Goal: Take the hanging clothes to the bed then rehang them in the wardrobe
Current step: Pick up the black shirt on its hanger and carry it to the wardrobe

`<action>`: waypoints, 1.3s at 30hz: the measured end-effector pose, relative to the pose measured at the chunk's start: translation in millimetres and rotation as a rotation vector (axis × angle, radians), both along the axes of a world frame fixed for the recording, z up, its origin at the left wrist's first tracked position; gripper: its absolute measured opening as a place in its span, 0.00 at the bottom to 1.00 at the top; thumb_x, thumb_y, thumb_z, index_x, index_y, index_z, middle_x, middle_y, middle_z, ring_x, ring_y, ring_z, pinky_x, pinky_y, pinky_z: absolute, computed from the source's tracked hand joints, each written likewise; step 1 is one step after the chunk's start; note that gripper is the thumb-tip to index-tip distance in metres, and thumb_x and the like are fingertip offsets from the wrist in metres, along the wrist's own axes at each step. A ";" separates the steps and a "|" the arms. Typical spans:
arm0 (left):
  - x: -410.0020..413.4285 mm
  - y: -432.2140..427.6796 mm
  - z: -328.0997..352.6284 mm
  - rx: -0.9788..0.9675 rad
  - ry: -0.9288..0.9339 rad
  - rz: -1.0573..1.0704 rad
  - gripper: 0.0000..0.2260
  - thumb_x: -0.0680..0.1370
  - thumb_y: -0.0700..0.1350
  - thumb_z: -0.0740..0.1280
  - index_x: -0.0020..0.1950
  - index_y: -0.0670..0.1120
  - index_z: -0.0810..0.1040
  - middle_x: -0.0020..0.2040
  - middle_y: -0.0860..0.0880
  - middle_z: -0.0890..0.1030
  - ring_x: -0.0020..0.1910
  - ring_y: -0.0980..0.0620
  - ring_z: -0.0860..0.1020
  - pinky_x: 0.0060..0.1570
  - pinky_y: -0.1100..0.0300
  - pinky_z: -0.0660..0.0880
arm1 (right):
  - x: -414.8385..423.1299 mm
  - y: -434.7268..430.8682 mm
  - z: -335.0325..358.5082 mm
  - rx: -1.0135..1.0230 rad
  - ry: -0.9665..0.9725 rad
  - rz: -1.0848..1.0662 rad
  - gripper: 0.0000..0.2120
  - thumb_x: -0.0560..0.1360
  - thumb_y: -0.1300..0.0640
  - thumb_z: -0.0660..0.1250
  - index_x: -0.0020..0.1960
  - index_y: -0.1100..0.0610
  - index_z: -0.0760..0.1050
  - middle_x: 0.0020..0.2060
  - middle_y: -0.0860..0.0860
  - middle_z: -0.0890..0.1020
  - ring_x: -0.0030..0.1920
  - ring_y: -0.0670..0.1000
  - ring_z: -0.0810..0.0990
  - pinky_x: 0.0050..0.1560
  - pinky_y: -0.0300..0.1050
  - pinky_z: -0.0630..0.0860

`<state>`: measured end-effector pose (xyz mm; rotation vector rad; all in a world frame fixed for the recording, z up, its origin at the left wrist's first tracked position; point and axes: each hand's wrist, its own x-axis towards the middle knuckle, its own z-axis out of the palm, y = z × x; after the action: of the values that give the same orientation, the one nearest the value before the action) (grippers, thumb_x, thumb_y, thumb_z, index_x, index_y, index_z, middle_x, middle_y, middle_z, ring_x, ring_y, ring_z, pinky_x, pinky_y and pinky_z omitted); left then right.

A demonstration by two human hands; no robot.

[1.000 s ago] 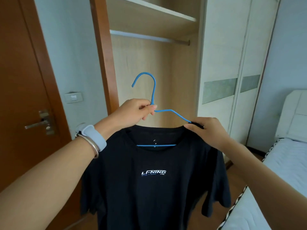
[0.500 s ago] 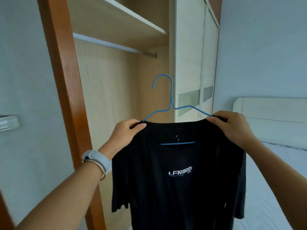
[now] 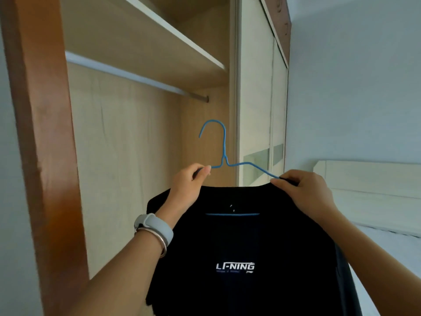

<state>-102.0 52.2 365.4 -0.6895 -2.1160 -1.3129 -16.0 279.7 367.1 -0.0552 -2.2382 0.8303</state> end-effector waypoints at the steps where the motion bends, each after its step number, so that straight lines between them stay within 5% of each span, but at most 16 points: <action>1: -12.3 -0.1 3.1 0.018 -0.017 0.003 0.10 0.78 0.49 0.61 0.41 0.46 0.76 0.29 0.56 0.69 0.27 0.62 0.69 0.30 0.75 0.66 | -15.9 2.1 1.6 -0.022 -0.017 0.051 0.05 0.72 0.48 0.68 0.39 0.49 0.79 0.35 0.47 0.82 0.38 0.48 0.78 0.36 0.42 0.72; 5: -74.1 -9.5 19.3 0.073 -0.015 0.104 0.10 0.77 0.49 0.63 0.37 0.51 0.76 0.33 0.57 0.74 0.34 0.60 0.71 0.35 0.74 0.67 | -90.9 13.2 20.9 0.022 -0.136 0.271 0.11 0.72 0.46 0.68 0.36 0.51 0.80 0.26 0.45 0.77 0.28 0.43 0.73 0.31 0.34 0.66; 8: -127.9 -27.6 32.3 0.138 -0.015 0.209 0.08 0.77 0.48 0.64 0.38 0.51 0.76 0.36 0.52 0.77 0.38 0.55 0.73 0.40 0.66 0.68 | -151.5 12.9 36.6 0.133 -0.192 0.400 0.23 0.74 0.46 0.64 0.25 0.55 0.67 0.17 0.43 0.66 0.20 0.41 0.65 0.25 0.31 0.60; 14: -197.7 -52.7 78.8 0.245 0.035 0.680 0.15 0.76 0.47 0.66 0.57 0.40 0.75 0.59 0.40 0.75 0.62 0.42 0.72 0.64 0.52 0.66 | -264.4 -40.0 71.1 -0.240 -0.145 0.845 0.17 0.75 0.53 0.65 0.32 0.63 0.77 0.29 0.55 0.73 0.32 0.51 0.70 0.34 0.43 0.65; 16: -203.1 -60.1 95.2 0.296 0.057 0.696 0.12 0.76 0.49 0.65 0.51 0.41 0.75 0.57 0.38 0.76 0.60 0.41 0.73 0.59 0.52 0.69 | -287.8 -71.4 84.7 -0.380 -0.200 0.957 0.19 0.75 0.54 0.66 0.40 0.71 0.77 0.33 0.60 0.75 0.35 0.55 0.73 0.36 0.46 0.69; 19: -196.0 -64.4 119.0 0.405 0.046 0.557 0.12 0.78 0.52 0.60 0.41 0.46 0.76 0.50 0.46 0.80 0.54 0.49 0.76 0.44 0.61 0.70 | -306.7 -120.1 106.7 -0.529 -0.253 1.119 0.15 0.75 0.56 0.65 0.39 0.67 0.81 0.31 0.57 0.82 0.31 0.55 0.80 0.34 0.42 0.77; 22: -190.9 -76.4 147.4 0.491 0.058 0.478 0.10 0.78 0.51 0.62 0.38 0.52 0.77 0.49 0.50 0.81 0.55 0.53 0.75 0.56 0.60 0.69 | -310.6 -168.4 131.8 -0.614 -0.205 1.208 0.14 0.76 0.59 0.64 0.46 0.72 0.79 0.37 0.62 0.83 0.36 0.56 0.80 0.39 0.45 0.77; 25: -188.2 -95.2 178.1 0.552 0.069 0.483 0.04 0.74 0.45 0.68 0.47 0.46 0.78 0.46 0.49 0.76 0.51 0.52 0.73 0.51 0.61 0.67 | -311.3 -214.5 152.6 -0.697 -0.158 1.268 0.17 0.75 0.60 0.62 0.51 0.76 0.73 0.39 0.64 0.79 0.38 0.57 0.75 0.40 0.48 0.72; 26: -187.1 -103.1 188.6 0.582 0.074 0.488 0.10 0.73 0.44 0.69 0.53 0.44 0.77 0.48 0.48 0.75 0.51 0.51 0.73 0.51 0.61 0.67 | -310.2 -228.9 159.9 -0.717 -0.148 1.283 0.18 0.75 0.59 0.62 0.51 0.77 0.72 0.38 0.60 0.77 0.38 0.56 0.73 0.39 0.49 0.70; 29: -180.2 -124.1 211.5 0.599 0.106 0.499 0.15 0.72 0.40 0.71 0.57 0.43 0.73 0.49 0.46 0.75 0.50 0.50 0.74 0.49 0.60 0.69 | -306.0 -267.4 179.7 -0.739 -0.117 1.359 0.12 0.73 0.59 0.59 0.38 0.67 0.73 0.36 0.56 0.71 0.37 0.55 0.69 0.39 0.47 0.65; 34: -172.2 -158.5 220.8 0.522 0.160 0.643 0.12 0.70 0.34 0.69 0.35 0.48 0.69 0.34 0.46 0.73 0.35 0.49 0.73 0.40 0.58 0.71 | -296.9 -314.8 194.2 -0.689 -0.141 1.437 0.12 0.76 0.58 0.57 0.37 0.61 0.73 0.32 0.54 0.74 0.36 0.54 0.74 0.37 0.44 0.69; 36: -168.6 -170.5 216.4 0.561 0.125 0.685 0.10 0.71 0.32 0.67 0.41 0.46 0.72 0.35 0.46 0.74 0.34 0.50 0.74 0.37 0.60 0.72 | -296.2 -332.3 189.1 -0.653 -0.159 1.433 0.11 0.76 0.57 0.57 0.41 0.62 0.73 0.32 0.53 0.73 0.36 0.54 0.73 0.36 0.43 0.68; 39: -167.5 -190.2 206.8 0.586 0.056 0.729 0.21 0.71 0.32 0.67 0.62 0.42 0.70 0.47 0.42 0.76 0.40 0.50 0.76 0.37 0.60 0.74 | -296.9 -354.3 177.9 -0.623 -0.204 1.435 0.10 0.76 0.58 0.56 0.45 0.63 0.72 0.32 0.52 0.72 0.33 0.52 0.71 0.33 0.41 0.66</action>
<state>-269.4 -138.0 572.1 0.2702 -1.5581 -1.3346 -312.9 -74.6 545.0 1.3322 -1.8358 2.2743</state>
